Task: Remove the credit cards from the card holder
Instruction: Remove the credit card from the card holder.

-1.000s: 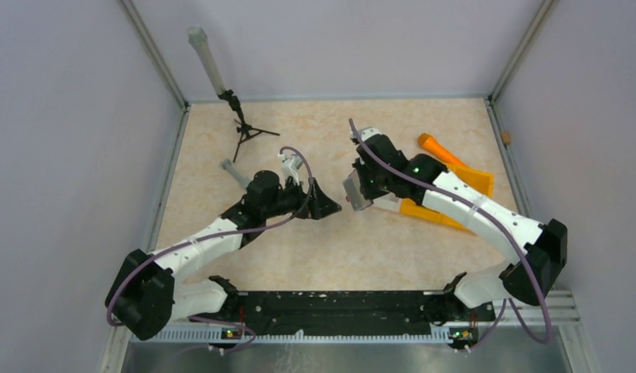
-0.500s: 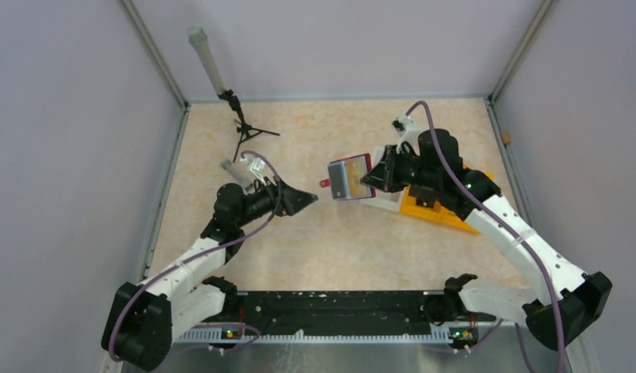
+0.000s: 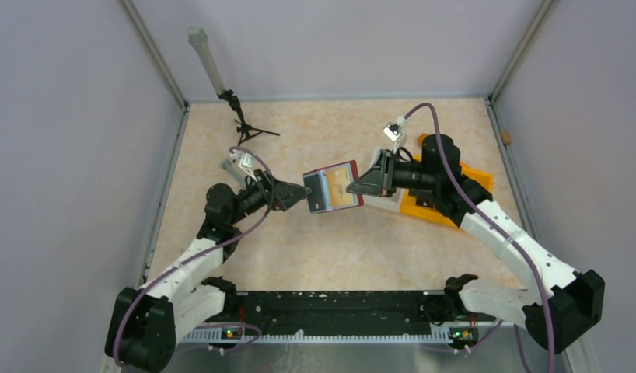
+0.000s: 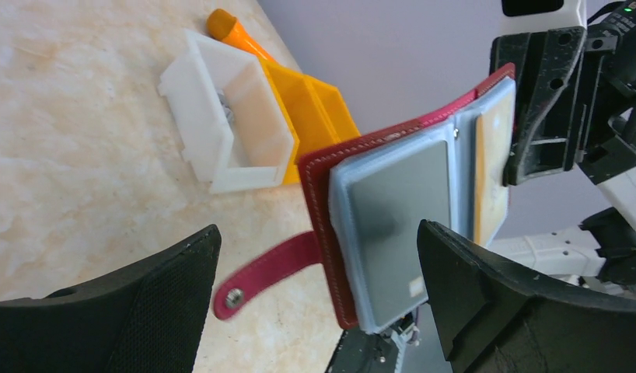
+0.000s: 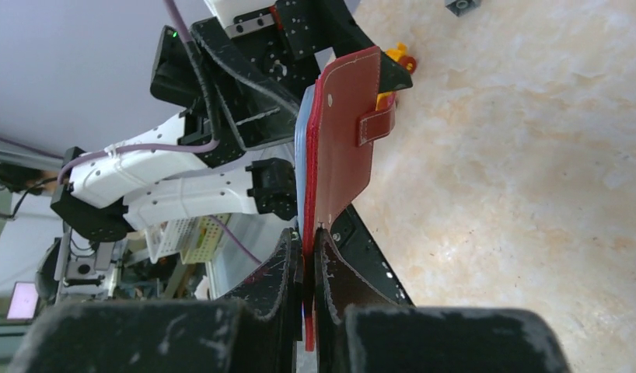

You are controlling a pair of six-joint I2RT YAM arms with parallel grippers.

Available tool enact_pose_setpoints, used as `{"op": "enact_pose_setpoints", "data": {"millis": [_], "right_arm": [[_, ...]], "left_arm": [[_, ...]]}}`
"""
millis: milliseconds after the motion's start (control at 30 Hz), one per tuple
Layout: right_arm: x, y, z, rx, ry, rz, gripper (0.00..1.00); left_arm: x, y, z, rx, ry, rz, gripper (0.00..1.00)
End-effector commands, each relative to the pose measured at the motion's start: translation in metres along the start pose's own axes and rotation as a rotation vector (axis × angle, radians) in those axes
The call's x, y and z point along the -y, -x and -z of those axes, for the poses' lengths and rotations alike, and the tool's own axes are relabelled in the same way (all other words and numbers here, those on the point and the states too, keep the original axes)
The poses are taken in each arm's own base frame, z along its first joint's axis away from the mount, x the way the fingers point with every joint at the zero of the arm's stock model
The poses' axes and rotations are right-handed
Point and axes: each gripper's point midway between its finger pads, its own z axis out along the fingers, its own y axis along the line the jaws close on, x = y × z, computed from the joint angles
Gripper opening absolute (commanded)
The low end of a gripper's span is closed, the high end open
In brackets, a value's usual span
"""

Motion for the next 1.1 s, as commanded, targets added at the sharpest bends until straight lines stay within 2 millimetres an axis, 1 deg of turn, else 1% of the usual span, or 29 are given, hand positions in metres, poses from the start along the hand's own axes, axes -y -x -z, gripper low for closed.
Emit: {"op": "enact_pose_setpoints", "data": {"millis": [0,100,167,233,267,300,367,433,500,600,667,767,867,967,1033,1067], "right_arm": [[-0.036,0.012,0.011,0.041,0.13,0.063,0.0],[-0.039,0.01,0.012,0.032,0.152,0.062,0.0],[-0.043,0.009,0.013,0.03,0.168,0.059,0.0],[-0.048,0.011,0.014,0.039,0.195,0.062,0.0],[-0.049,0.01,0.014,0.041,0.204,0.058,0.0],[-0.049,0.01,0.014,0.041,0.208,0.057,0.0],[-0.047,0.01,0.013,0.047,0.209,0.052,0.0],[-0.044,0.01,0.011,0.053,0.207,0.046,0.0],[-0.038,0.009,0.008,0.057,0.193,0.039,0.0],[-0.028,0.008,0.005,0.066,0.163,0.033,0.0],[-0.024,0.007,0.004,0.068,0.156,0.03,0.0],[-0.02,0.006,0.003,0.068,0.148,0.028,0.0],[-0.018,0.004,0.002,0.065,0.141,0.028,0.0],[-0.019,0.004,0.002,0.064,0.147,0.031,0.0],[-0.02,0.004,0.003,0.063,0.15,0.033,0.0],[-0.02,0.004,0.003,0.06,0.151,0.033,0.0]], "left_arm": [[0.014,0.027,0.003,0.04,-0.01,-0.139,0.99],[0.03,0.025,0.004,0.005,-0.095,-0.174,0.99],[0.048,0.021,0.006,-0.02,-0.201,-0.185,0.99],[0.071,0.017,0.011,-0.047,-0.329,-0.162,0.99],[0.089,0.018,0.018,-0.042,-0.42,-0.19,0.99],[0.099,0.015,0.023,-0.057,-0.47,-0.173,0.99],[0.109,0.014,0.028,-0.083,-0.527,-0.15,0.99],[0.113,0.011,0.029,-0.116,-0.549,-0.127,0.94],[0.113,0.009,0.031,-0.129,-0.552,-0.111,0.84],[0.106,0.005,0.03,-0.136,-0.526,-0.084,0.7],[0.1,0.001,0.03,-0.135,-0.505,-0.074,0.64],[0.09,-0.006,0.031,-0.139,-0.475,-0.063,0.63],[0.083,-0.011,0.031,-0.147,-0.454,-0.05,0.64],[0.076,-0.015,0.029,-0.157,-0.431,-0.041,0.63],[0.071,-0.017,0.028,-0.166,-0.409,-0.028,0.46],[0.07,-0.017,0.027,-0.166,-0.406,-0.027,0.41]]}}
